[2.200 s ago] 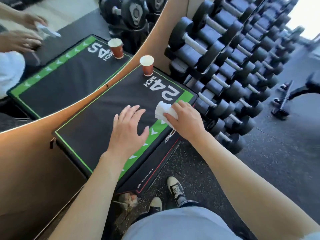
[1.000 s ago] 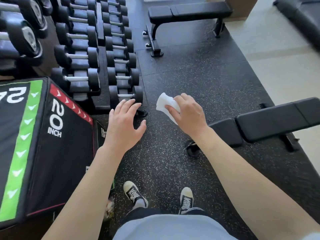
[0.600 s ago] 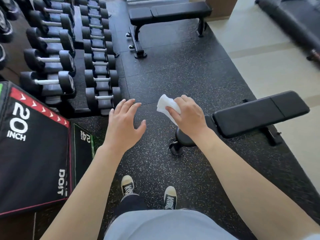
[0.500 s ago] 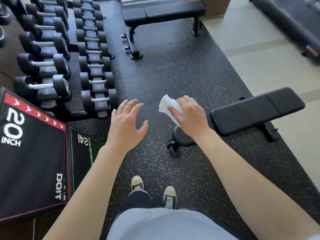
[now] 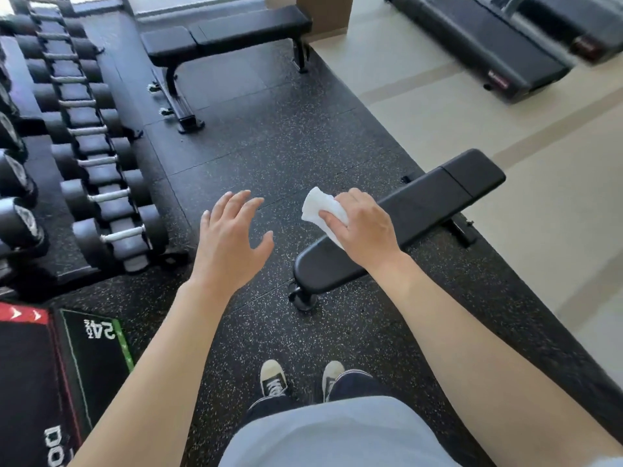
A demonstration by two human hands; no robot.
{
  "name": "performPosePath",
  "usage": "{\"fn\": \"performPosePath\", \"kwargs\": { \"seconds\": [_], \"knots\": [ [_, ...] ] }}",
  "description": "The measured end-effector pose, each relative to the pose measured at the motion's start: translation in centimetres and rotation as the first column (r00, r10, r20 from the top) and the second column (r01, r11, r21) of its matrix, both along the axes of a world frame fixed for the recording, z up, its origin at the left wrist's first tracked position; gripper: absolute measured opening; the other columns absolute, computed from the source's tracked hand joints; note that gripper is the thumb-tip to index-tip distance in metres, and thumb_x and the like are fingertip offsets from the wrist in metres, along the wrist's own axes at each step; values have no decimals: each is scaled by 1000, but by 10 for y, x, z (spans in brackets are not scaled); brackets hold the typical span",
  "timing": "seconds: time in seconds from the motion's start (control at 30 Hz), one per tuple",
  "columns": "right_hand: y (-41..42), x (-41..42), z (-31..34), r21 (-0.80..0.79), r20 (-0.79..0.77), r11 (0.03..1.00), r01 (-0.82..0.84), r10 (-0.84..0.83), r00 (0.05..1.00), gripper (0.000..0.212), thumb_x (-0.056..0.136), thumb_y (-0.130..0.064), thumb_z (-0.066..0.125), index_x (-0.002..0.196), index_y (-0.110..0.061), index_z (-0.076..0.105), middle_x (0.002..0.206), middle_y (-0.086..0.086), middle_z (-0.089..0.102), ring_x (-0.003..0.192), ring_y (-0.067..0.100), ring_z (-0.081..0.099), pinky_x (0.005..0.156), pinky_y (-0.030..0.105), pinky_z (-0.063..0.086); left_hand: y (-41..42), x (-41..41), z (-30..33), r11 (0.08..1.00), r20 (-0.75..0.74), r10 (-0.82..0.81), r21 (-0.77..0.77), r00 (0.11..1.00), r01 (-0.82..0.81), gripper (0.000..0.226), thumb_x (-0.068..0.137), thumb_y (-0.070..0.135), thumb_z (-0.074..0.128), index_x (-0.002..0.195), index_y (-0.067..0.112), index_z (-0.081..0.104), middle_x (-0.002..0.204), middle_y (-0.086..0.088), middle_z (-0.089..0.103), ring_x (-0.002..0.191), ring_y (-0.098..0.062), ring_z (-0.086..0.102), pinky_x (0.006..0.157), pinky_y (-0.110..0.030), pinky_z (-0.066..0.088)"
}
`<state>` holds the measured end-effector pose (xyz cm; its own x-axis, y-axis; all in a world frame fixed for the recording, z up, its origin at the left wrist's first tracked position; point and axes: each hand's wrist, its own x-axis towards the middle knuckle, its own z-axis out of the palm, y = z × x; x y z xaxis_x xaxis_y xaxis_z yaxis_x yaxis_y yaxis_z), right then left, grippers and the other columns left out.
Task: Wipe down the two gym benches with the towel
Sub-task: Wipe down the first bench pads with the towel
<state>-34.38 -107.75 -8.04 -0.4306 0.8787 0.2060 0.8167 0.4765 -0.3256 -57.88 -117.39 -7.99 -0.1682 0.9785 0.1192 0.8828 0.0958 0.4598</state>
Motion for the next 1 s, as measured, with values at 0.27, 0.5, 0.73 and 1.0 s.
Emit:
{"fn": "performPosePath", "kwargs": {
  "seconds": [0.27,0.5,0.73,1.0],
  "knots": [
    [50,37,-2,-12,-18,1000,8,-9,1000,36,101,-45,60,109,-10,66,99,6,62,94,27,59,74,40,50,46,38,-4,1000,17,11,-4,1000,-11,62,97,39,68,153,21,50,164,-3,43,157,-28,27,124,-62,26],
    [117,93,-13,-68,-42,993,-98,95,995,38,102,-46,58,113,-11,66,103,6,62,98,26,58,78,42,52,87,107,-6,991,3,134,-16,991,-134,61,97,38,69,153,21,51,163,-3,44,157,-28,29,124,-62,27],
    [178,148,-17,-97,-106,970,-223,213,971,35,101,-45,59,115,-13,64,106,3,63,99,24,58,77,39,50,111,184,-7,961,-11,275,-9,961,-275,60,94,35,72,149,17,55,160,-5,48,154,-30,34,122,-60,30],
    [191,163,-27,-100,-153,952,-290,273,950,30,96,-37,56,114,-14,62,100,1,61,90,21,57,69,32,43,106,213,-6,937,-24,350,-3,937,-350,60,94,34,73,149,18,56,160,-4,48,155,-29,33,121,-63,31]
  ]
}}
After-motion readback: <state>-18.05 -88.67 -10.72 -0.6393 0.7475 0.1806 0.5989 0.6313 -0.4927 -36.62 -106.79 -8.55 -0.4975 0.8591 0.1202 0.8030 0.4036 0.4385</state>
